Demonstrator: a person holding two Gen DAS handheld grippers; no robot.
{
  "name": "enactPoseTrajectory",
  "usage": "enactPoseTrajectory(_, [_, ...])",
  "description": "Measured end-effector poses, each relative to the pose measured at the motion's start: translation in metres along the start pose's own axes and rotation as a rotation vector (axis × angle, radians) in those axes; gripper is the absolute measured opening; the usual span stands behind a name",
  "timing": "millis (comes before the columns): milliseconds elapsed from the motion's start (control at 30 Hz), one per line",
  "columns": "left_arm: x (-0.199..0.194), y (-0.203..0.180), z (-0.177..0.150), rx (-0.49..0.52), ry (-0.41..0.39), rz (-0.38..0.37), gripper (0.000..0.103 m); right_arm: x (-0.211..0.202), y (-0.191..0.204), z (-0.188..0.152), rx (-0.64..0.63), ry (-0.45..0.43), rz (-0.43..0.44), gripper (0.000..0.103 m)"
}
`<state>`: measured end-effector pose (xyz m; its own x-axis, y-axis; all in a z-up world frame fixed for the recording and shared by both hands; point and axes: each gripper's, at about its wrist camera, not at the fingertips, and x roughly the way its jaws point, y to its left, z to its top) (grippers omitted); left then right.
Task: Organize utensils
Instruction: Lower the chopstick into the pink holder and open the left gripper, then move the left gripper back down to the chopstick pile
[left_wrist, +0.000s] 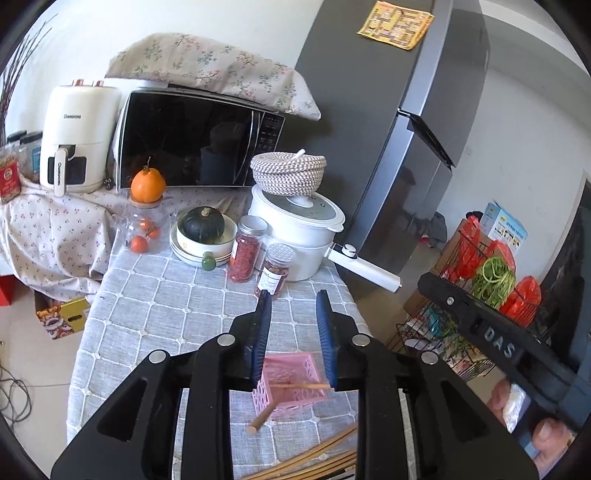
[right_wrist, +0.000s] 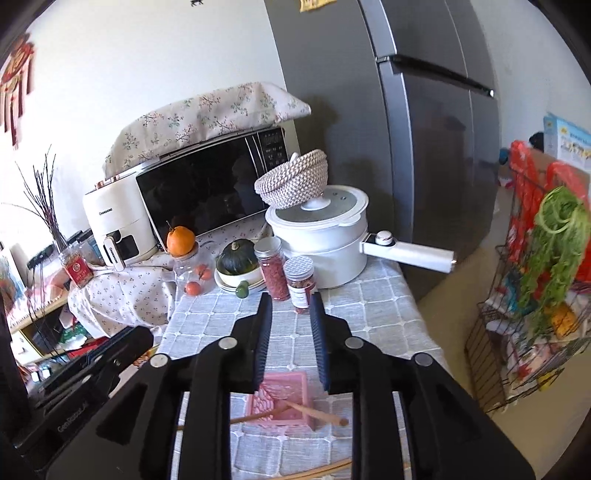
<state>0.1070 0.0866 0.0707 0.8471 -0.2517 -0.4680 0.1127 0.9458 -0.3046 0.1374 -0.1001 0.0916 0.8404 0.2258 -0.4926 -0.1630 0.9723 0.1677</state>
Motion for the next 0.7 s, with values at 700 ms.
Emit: enactPoseTrajectory(700, [-0.022,-0.026,-0.059,0.031,0.051,0.056,0.059,-0.049,-0.027,-0.08,0.027,0.019,-0.149,0.07])
